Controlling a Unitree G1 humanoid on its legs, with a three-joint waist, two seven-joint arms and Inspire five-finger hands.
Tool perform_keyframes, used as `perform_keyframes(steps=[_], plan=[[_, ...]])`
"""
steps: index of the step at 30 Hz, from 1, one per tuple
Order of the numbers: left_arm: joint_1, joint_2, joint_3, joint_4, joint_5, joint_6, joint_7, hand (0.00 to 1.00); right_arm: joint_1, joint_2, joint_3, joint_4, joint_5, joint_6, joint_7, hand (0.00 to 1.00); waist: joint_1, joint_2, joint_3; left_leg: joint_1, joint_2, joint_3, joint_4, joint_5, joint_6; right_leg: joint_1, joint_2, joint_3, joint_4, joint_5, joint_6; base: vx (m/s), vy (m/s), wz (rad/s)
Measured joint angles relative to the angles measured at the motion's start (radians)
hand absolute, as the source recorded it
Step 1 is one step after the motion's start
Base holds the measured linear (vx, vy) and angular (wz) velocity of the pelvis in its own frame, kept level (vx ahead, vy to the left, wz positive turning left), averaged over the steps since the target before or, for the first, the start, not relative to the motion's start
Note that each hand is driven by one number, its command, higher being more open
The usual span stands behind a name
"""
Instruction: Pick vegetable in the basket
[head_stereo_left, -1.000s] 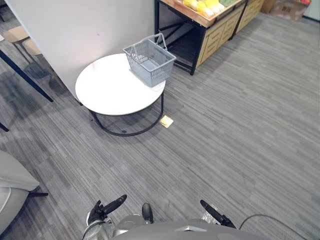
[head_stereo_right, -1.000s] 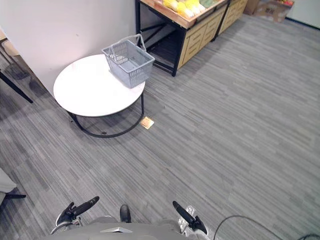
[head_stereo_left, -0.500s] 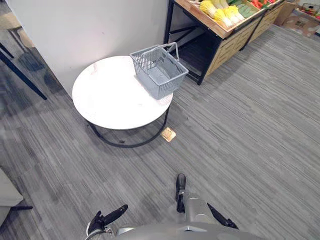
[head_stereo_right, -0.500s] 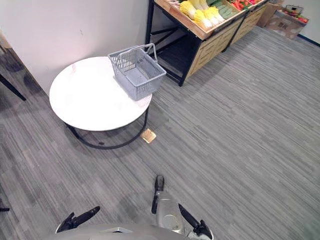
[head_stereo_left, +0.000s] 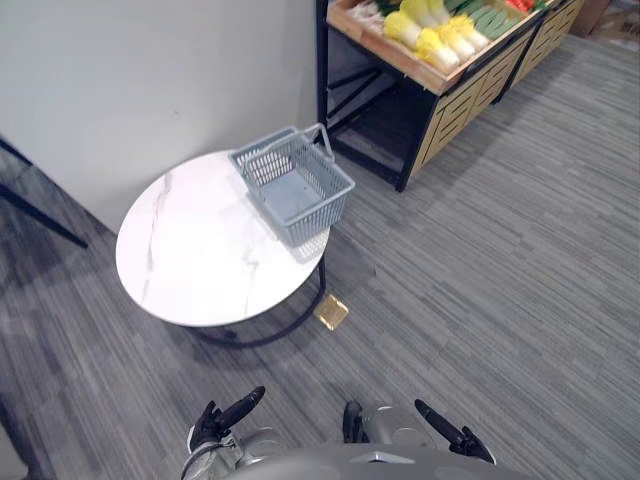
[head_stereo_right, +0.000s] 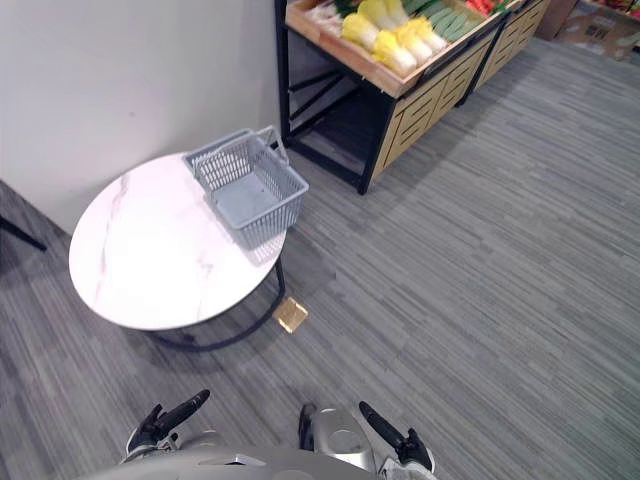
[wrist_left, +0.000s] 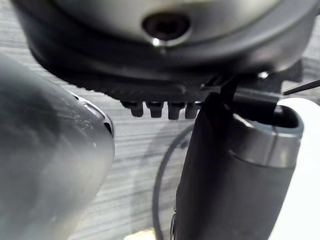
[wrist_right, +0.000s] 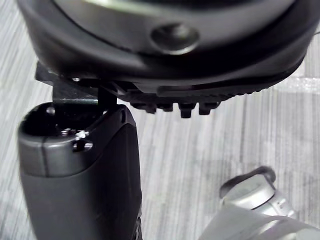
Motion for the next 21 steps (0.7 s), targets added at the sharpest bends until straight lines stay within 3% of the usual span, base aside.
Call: perform_keyframes(steps=[2, 5, 6, 8, 9, 10, 12, 14, 18, 21], plan=[[-0.001, -0.006, 0.016, -0.015, -0.003, 0.000, -0.001, 1.00, -0.003, 0.003, -0.015, 0.010, 0.000, 0.001, -0.003, 1.00, 0.011, -0.005, 0.003, -0.045, -0.020, 0.038, -0.101, -0.037, 0.008, 0.052, -0.016, 0.011, -0.052, 0.010, 0.009, 0.23, 0.057, -0.18], [-0.010, -0.004, 0.024, -0.022, -0.005, -0.002, -0.001, 1.00, -0.011, 0.012, -0.045, 0.013, -0.001, 0.001, -0.004, 1.00, 0.018, -0.023, 0.012, -0.085, -0.105, 0.045, -0.385, -0.036, 0.024, 0.109, -0.072, 0.021, -0.097, 0.018, 0.030, 0.27, 0.193, -0.09], [-0.013, -0.001, 0.024, -0.019, -0.004, -0.002, 0.001, 1.00, -0.013, 0.012, -0.046, 0.013, -0.001, 0.001, -0.004, 1.00, 0.018, -0.025, 0.014, -0.089, -0.132, 0.044, -0.497, -0.001, 0.036, 0.128, -0.093, 0.024, -0.114, 0.016, 0.055, 0.20, 0.228, -0.06], [-0.021, -0.001, 0.024, -0.003, -0.001, -0.002, 0.003, 1.00, -0.009, 0.011, -0.042, 0.011, -0.002, 0.001, -0.004, 1.00, 0.018, -0.013, 0.013, -0.092, -0.152, 0.040, -0.644, 0.129, 0.043, 0.143, -0.105, 0.025, -0.115, -0.002, 0.095, 0.18, 0.230, 0.02], [-0.022, -0.007, 0.023, 0.008, -0.002, 0.000, 0.002, 1.00, -0.003, 0.005, -0.040, 0.009, -0.002, 0.002, -0.004, 1.00, 0.020, 0.008, 0.011, -0.093, -0.139, 0.038, -0.688, 0.232, 0.088, 0.147, -0.095, 0.025, -0.106, -0.020, 0.121, 0.19, 0.278, 0.13], [-0.031, 0.006, 0.025, 0.011, -0.001, 0.004, 0.002, 1.00, -0.007, 0.034, -0.038, 0.009, -0.005, 0.006, -0.005, 1.00, 0.022, -0.019, 0.016, -0.073, -0.174, 0.049, -0.695, 0.221, 0.120, 0.160, -0.122, 0.029, -0.103, -0.030, 0.134, 0.17, 0.261, 0.09], [-0.031, 0.038, 0.024, 0.009, 0.000, 0.002, 0.002, 1.00, -0.011, 0.060, -0.037, 0.009, -0.009, 0.009, 0.007, 1.00, 0.032, -0.063, 0.015, -0.057, -0.224, 0.069, -0.745, 0.220, 0.139, 0.162, -0.163, 0.034, -0.127, -0.025, 0.149, 0.18, 0.224, -0.05], [-0.030, 0.051, 0.023, 0.011, 0.001, 0.007, 0.002, 1.00, -0.011, 0.073, -0.040, 0.010, -0.010, 0.010, 0.006, 1.00, 0.041, -0.081, 0.016, -0.036, -0.254, 0.078, -0.779, 0.222, 0.158, 0.174, -0.186, 0.038, -0.146, -0.014, 0.166, 0.14, 0.170, -0.08], [-0.028, 0.053, 0.019, 0.029, 0.003, 0.007, 0.003, 1.00, -0.010, 0.066, -0.041, 0.008, -0.010, 0.009, 0.008, 1.00, 0.045, -0.077, 0.011, 0.031, -0.302, 0.085, -0.870, 0.232, 0.178, 0.195, -0.217, 0.039, -0.144, -0.011, 0.169, 0.08, 0.128, -0.02], [-0.019, 0.053, 0.010, 0.034, 0.002, 0.007, 0.003, 1.00, -0.008, 0.054, -0.043, 0.009, -0.012, 0.011, 0.007, 1.00, 0.045, -0.059, 0.000, 0.052, -0.323, 0.085, -0.937, 0.241, 0.184, 0.189, -0.227, 0.032, -0.139, -0.013, 0.172, 0.03, 0.038, -0.04]])
